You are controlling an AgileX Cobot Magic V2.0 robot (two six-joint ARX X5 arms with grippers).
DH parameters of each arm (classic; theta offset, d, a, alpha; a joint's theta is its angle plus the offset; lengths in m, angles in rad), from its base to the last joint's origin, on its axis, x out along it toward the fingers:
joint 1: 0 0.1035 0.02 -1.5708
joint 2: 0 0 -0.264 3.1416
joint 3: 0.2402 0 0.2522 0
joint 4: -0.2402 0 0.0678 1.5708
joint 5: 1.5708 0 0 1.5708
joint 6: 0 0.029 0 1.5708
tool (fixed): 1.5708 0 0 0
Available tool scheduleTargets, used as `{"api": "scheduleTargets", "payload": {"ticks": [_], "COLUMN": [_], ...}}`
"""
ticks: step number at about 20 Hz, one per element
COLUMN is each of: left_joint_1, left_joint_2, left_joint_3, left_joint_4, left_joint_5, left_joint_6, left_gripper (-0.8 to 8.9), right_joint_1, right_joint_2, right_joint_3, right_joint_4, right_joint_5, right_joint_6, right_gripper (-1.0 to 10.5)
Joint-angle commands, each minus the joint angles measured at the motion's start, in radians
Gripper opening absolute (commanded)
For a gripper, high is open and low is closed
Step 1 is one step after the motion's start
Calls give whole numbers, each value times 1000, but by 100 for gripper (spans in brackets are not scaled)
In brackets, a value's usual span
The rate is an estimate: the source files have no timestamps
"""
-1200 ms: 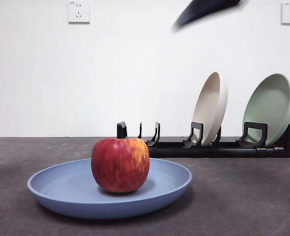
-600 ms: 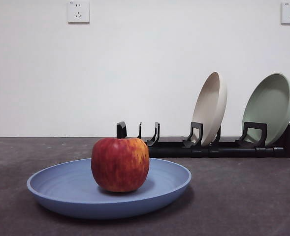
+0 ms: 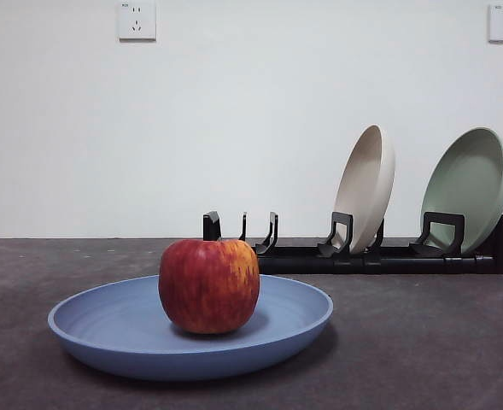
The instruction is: Take the blue plate from the plate rack,put the plate on the table,take the apple from the table,put the apple in the plate
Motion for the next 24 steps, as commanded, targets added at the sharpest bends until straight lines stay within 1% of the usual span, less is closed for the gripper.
{"api": "scheduleTargets", "payload": {"ticks": [1,2,3,4,5,6,7,8,9,10,11,12,13,14,15,17,19,22,24], "left_joint_1": [97,155,211,288,354,415,472,525,580,640,703,764,822,872,915,977,1012,1040,1040], "left_joint_2": [47,71,90,112,121,119,101,76,40,5,-30,-63,-94,-125,-159,-229,-300,-410,-473], "left_joint_3": [-4,-4,-5,-9,-29,-76,-143,-230,-323,-419,-515,-606,-693,-772,-840,-945,-1025,-1127,-1179], "left_joint_4": [4,4,4,17,82,210,370,548,718,868,993,1091,1170,1224,1246,1246,1246,1242,1234], "left_joint_5": [-2,1,-7,3,13,31,76,164,294,442,576,679,743,787,815,816,816,800,800], "left_joint_6": [5,15,89,138,188,270,369,465,548,610,653,675,677,668,649,621,622,621,613], "left_gripper": [-3,-3,-3,-3,-3,-3,-3,-3,-3,-3,-3,-3,-3,-3,-3,-3,-3,-3,-3], "right_joint_1": [2,2,2,2,2,2,2,2,2,2,2,2,2,2,2,2,2,2,2], "right_joint_2": [2,2,2,2,2,2,2,2,2,2,2,2,2,2,2,2,2,2,2], "right_joint_3": [2,2,2,2,2,2,2,2,2,2,2,2,2,2,2,2,2,2,2], "right_joint_4": [-17,-17,-17,-17,-17,-17,-17,-17,-17,-17,-17,-17,-17,-17,-17,-17,-17,-17,-17], "right_joint_5": [3,3,3,3,3,3,3,3,3,3,3,3,3,3,3,3,3,3,3], "right_joint_6": [-3,-3,-3,-3,-3,-3,-3,-3,-3,-3,-3,-3,-3,-3,-3,-3,-3,-3,-3], "right_gripper": [1,1,1,1,1,1,1,1,1,1,1,1,1,1,1,1,1,1,1]}}
